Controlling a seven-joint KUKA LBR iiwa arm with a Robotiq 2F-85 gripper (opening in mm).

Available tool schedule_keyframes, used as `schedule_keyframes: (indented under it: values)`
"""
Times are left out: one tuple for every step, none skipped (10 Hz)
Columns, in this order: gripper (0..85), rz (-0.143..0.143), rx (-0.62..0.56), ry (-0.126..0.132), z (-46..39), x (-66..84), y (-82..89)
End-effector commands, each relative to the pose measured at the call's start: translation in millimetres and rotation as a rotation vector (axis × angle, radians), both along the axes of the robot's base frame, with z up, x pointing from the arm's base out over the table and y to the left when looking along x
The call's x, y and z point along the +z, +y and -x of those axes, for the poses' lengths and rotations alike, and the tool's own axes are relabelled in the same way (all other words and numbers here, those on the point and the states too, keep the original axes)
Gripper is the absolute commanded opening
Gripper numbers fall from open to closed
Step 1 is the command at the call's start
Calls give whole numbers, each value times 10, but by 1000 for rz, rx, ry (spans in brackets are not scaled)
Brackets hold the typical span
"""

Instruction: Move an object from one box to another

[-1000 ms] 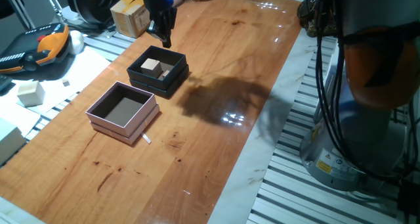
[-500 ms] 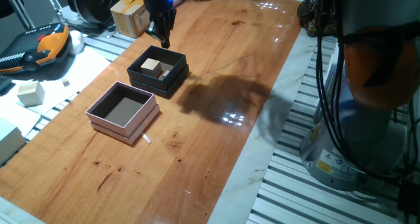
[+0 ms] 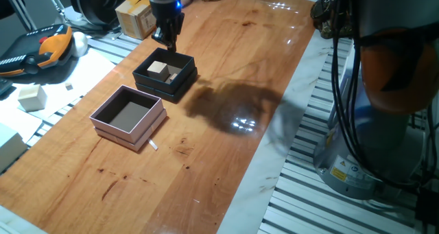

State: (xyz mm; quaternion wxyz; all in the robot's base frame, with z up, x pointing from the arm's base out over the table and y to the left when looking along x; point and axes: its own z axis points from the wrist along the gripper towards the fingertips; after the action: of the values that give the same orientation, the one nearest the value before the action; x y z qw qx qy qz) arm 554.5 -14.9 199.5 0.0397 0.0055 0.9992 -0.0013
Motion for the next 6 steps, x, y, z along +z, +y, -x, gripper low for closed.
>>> schedule_keyframes:
  values:
    - [0,-8,-1,10,-21,-12,-19]
    - [0,-11,0,18,-41,-17,-53]
    - [0,-11,1,21,-67,-16,-84]
    - [0,-7,-4,21,-97,-16,-105]
    - [0,0,-13,16,-131,-20,-141]
    - [0,5,-17,11,-153,-23,-157]
